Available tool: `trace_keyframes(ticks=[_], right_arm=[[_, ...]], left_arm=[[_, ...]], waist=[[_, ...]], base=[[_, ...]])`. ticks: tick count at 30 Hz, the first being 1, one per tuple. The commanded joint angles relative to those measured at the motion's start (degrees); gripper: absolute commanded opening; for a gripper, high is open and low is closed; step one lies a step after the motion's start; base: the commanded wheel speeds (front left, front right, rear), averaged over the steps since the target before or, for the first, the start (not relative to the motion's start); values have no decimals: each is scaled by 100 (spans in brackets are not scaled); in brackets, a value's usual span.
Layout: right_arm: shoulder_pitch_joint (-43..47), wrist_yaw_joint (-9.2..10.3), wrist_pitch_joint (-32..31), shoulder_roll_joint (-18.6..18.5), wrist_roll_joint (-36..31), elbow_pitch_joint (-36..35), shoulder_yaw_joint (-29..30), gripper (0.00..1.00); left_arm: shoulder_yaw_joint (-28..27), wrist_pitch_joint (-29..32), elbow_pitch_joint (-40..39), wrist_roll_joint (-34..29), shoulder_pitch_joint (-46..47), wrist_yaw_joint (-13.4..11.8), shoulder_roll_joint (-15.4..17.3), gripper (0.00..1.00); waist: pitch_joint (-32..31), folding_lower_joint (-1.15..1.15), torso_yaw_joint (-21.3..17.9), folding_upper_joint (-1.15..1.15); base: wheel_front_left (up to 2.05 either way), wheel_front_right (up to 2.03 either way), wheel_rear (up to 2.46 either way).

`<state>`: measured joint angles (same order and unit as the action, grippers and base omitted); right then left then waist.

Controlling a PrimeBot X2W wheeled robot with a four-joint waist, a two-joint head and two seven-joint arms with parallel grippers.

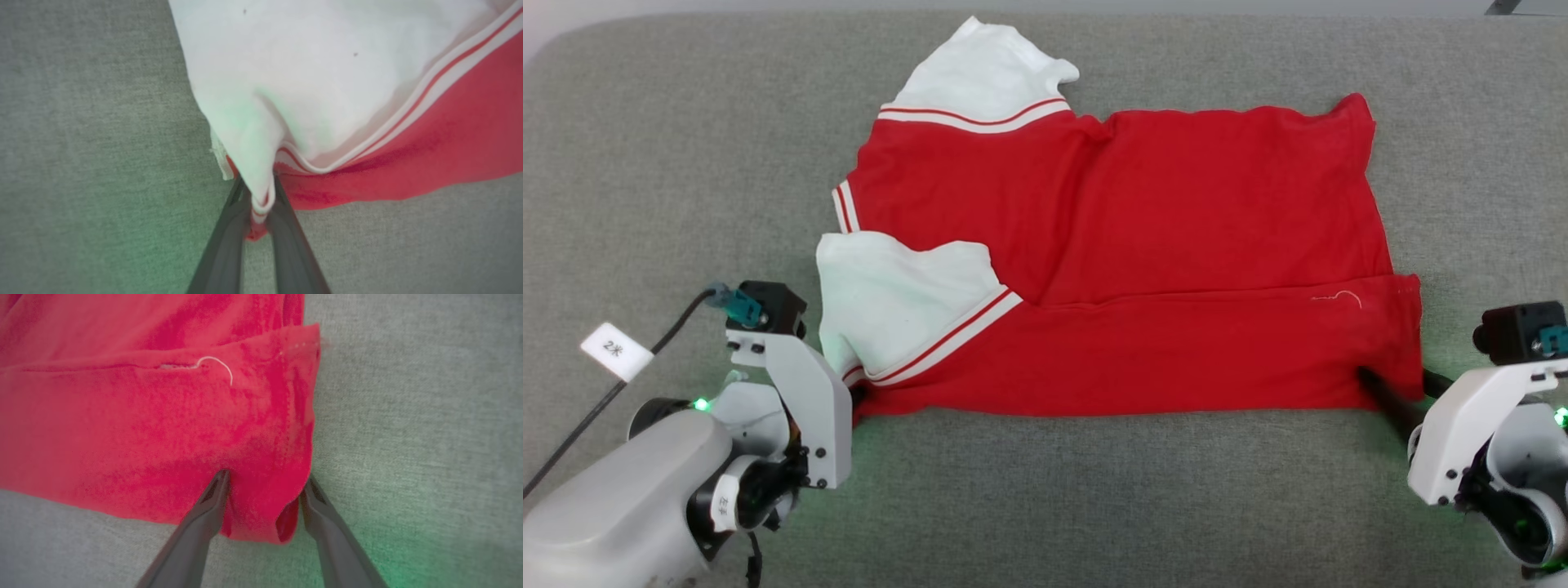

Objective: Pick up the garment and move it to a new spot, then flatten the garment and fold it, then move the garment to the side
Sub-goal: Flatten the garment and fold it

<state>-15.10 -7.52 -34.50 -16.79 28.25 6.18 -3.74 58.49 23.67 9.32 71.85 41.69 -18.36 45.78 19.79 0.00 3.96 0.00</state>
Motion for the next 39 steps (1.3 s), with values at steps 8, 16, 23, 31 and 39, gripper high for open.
trace_keyframes(ticks=[8, 16, 23, 31, 39], right_arm=[[-43, 6, -305, 105, -22, 205, 63, 0], [-2, 6, -452, 75, 31, 12, 184, 0], [113, 6, -626, 16, 88, -199, 188, 0], [393, 6, -886, -9, 120, -537, 266, 0], [854, 6, -1195, 42, 139, -945, 394, 0]], left_arm=[[58, 1, 248, 53, -56, 130, -128, 0], [-19, 74, 69, 145, -110, 115, 83, 0], [-29, 182, -258, 160, -166, -8, 309, 0], [-30, 343, -880, 214, -332, -363, 671, 0], [5, 416, -1633, 314, -685, -863, 1035, 0]], waist=[[-89, 0, -7, 0], [-345, 0, -51, 0], [-584, 0, -81, 0], [-837, 0, -84, 0], [-977, 0, -85, 0]], base=[[0, 0, 0], [0, 0, 0], [0, 0, 0], [0, 0, 0], [0, 0, 0]])
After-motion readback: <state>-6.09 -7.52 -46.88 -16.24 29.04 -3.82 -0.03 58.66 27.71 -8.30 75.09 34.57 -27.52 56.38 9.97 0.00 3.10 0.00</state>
